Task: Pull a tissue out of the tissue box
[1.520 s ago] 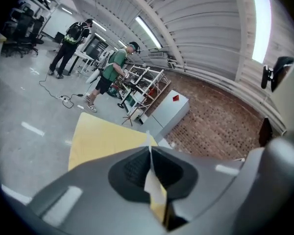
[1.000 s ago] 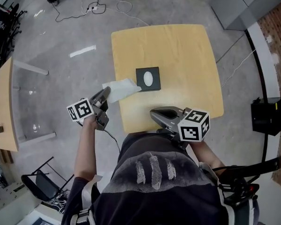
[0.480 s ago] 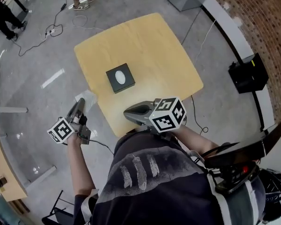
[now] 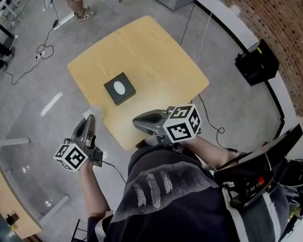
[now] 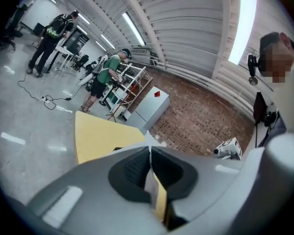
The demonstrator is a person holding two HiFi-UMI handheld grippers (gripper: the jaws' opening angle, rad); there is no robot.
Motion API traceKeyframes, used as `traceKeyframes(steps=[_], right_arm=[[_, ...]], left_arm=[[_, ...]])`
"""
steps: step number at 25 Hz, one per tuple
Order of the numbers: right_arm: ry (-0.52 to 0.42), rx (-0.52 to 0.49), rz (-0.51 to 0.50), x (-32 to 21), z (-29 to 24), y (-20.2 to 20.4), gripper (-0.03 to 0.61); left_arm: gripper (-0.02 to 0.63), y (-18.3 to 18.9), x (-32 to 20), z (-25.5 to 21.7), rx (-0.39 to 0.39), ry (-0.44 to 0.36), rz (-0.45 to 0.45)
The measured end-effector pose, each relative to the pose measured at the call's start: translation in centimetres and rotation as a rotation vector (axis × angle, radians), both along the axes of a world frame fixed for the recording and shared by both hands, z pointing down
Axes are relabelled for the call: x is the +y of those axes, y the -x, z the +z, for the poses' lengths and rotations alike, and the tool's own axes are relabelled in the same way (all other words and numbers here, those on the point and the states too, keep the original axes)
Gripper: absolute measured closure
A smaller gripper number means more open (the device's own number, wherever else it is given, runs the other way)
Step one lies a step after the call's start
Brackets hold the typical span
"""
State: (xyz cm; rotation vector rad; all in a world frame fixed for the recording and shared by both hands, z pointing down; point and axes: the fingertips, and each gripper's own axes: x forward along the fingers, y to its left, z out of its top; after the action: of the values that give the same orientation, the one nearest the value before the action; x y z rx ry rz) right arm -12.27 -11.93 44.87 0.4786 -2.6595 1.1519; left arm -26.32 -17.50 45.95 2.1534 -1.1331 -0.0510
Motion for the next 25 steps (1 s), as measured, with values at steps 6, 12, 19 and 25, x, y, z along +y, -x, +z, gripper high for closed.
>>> traceKeyframes(steps=[6, 12, 19, 25], right_arm=[[-0.062, -0.038, -0.007, 0.3, -1.2, -3.2, 0.580], [-0.089, -0.125, -0.035, 0.5, -2.7, -5.5, 0.580], [-0.097, -0.185, -0.062, 2.3, -3.7, -9.9, 0.580], [0.013, -0.272, -0.133, 4.5, -1.7, -13.2, 0.580]], left_arm=[[0.612, -3.4, 1.4, -1.9, -0.033, -0.049, -0.011], [0.612, -7.6, 3.3, -4.3, -0.071, -0.072, -0.014], [0.612, -14.2, 6.9, -8.6, -0.078, -0.142, 0.027], [0.612, -17.7, 9.9, -8.2, -0.154, -0.103, -0.015]])
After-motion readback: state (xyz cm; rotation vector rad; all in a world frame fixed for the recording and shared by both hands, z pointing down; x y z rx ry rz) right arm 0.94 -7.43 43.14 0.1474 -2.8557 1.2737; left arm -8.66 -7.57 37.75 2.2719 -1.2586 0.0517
